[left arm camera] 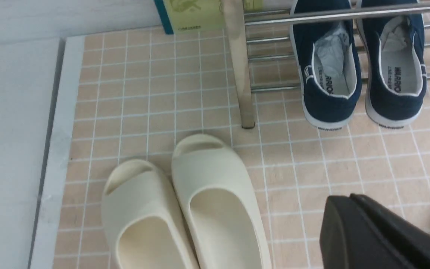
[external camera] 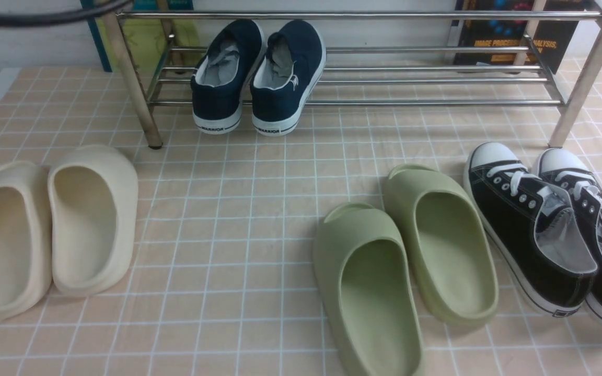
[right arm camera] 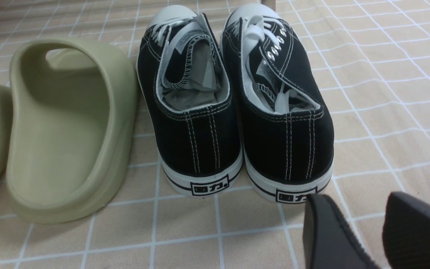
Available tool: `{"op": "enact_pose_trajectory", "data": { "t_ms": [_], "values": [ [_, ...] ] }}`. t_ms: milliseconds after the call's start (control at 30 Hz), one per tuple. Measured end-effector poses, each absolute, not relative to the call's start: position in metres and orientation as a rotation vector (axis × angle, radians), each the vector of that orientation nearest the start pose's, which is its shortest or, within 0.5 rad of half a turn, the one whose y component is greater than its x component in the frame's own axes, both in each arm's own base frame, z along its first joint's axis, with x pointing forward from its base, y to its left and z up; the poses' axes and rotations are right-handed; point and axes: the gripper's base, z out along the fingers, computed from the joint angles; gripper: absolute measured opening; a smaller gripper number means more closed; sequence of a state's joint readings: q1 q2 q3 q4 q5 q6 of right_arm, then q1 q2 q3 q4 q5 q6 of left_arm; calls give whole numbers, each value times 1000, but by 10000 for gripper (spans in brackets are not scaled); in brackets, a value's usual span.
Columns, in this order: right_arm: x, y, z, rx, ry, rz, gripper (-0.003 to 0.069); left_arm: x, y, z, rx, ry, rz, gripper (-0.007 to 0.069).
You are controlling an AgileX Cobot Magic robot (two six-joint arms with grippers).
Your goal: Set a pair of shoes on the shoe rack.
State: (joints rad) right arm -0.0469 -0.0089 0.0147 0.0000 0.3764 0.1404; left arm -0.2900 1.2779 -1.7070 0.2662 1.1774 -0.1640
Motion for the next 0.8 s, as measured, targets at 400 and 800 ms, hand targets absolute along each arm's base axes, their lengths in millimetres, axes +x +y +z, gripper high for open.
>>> {"op": "enact_pose_trajectory", "data": {
  "t_ms": [400,800],
  "values": [
    [52,-2,175,174,1858,65,239,107,-10,434,58,2130,19,4],
    [52,-2,175,174,1858,65,239,12,19,385,14,1971,-32,9]
  ]
}}
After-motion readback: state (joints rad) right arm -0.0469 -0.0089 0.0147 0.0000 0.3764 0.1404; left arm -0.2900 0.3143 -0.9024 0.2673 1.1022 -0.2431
